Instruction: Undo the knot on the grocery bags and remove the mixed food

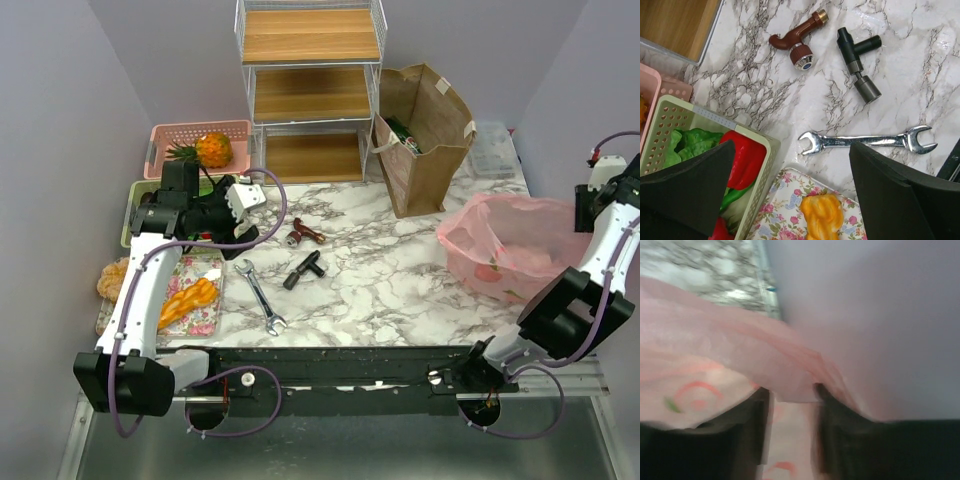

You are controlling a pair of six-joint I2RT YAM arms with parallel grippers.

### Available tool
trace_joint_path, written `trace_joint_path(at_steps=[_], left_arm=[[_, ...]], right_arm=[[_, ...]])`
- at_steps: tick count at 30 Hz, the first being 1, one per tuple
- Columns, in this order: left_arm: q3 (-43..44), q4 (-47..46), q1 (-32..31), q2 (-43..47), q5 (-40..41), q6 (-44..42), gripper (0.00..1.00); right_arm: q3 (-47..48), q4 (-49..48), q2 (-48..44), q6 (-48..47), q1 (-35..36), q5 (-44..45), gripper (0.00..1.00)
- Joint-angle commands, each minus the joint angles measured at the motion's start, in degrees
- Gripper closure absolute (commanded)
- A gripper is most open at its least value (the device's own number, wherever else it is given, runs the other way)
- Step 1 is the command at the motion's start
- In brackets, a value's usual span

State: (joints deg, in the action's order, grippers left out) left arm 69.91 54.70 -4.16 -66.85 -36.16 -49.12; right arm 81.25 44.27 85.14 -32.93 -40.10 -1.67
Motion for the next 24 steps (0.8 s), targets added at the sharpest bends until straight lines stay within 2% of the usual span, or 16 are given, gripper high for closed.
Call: trace_joint_path(at_steps=[1,2,4,5,9,13,19,24], left_arm=[[1.3,-2.2,-1.4,-1.5,-0.3,2.6,0.02],[1.4,-2.3,-1.7,-1.6,-0.2,2.9,0.02],[1.6,-2.5,-2.2,-1.9,-0.4,3.2,0.02],[1.6,-2.6,-2.4,-2.0,-0.5,3.2,0.02],[2.1,-2.9,-3.7,-3.0,-0.5,3.2,0.02],[2.6,-4.0,-5.2,-3.6,-0.5,4.2,0.02],[2.1,-5.1,-7.5,-4.1,-0.5,5.7,0.02],[1.3,-7.3,-9.0,-3.1,-0.6,6.3,0.02]], right_arm=[[5.8,9.8,1.3,-3.5,0.4,-12.4,0.36],[6.8,11.2,1.2,-3.7,0.5,-14.8,0.22],[9.4,13.1,1.1,-4.0,0.7,-19.1,0.05],[11.2,14.2,1.4,-4.4,1.0,-21.0,0.00],[17.8,15.1,3.7,-2.6,2.0,-28.3,0.00],[25.8,13.1,7.1,4.1,5.5,-33.7,0.00],[35.0,2.2,12.1,17.3,22.0,-26.2,0.00],[39.6,-6.4,18.8,25.2,28.8,-19.7,0.00]])
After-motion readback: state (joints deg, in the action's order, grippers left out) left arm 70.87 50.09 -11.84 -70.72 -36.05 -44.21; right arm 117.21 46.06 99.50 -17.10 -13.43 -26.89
